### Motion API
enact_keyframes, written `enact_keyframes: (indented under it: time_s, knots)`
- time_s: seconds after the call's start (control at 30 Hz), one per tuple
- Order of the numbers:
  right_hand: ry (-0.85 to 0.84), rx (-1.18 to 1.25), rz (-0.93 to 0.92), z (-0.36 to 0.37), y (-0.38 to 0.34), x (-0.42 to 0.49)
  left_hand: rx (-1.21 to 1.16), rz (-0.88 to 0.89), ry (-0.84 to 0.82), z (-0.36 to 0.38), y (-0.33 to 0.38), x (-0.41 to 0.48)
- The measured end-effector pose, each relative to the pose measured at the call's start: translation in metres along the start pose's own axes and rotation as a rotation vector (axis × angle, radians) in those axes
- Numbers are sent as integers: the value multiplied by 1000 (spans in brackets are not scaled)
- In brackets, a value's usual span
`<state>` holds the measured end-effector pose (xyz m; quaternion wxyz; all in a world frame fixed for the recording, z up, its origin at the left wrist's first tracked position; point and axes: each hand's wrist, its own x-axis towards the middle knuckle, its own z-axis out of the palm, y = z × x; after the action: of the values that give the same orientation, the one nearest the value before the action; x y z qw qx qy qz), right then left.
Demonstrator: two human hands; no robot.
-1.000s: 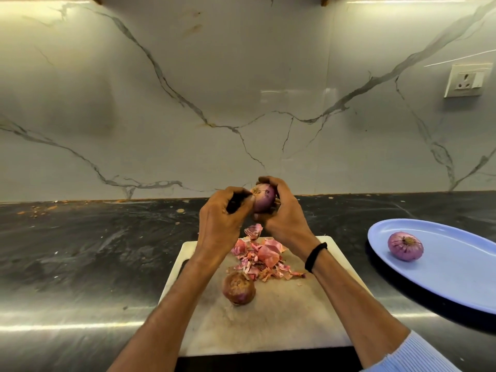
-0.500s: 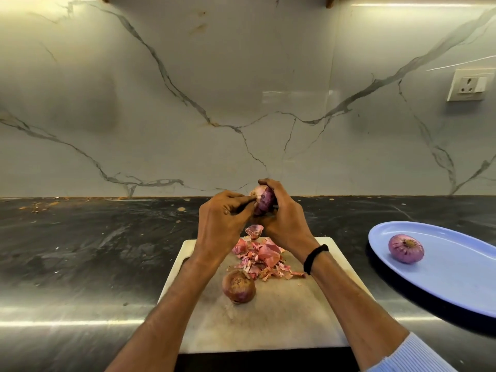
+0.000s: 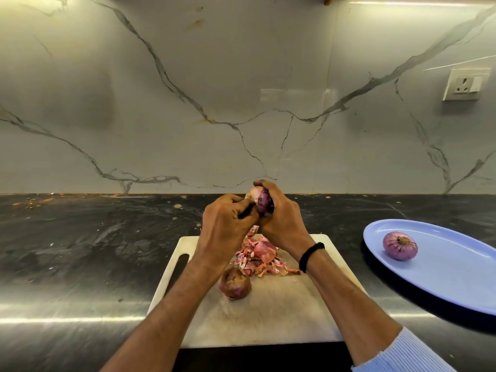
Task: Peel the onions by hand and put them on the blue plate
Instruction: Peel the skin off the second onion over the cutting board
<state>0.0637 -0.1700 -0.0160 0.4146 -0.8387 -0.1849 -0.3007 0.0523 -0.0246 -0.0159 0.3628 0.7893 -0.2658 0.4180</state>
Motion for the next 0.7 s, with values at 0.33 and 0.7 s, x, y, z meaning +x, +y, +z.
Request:
enact_keyframes:
  time_s: [0.33, 0.7]
  knots:
    - [5, -11, -63, 2, -6, -2, -1, -64, 25, -5, 0, 1]
    - [49, 53, -33, 1, -2, 0, -314, -326, 31, -14, -3, 11]
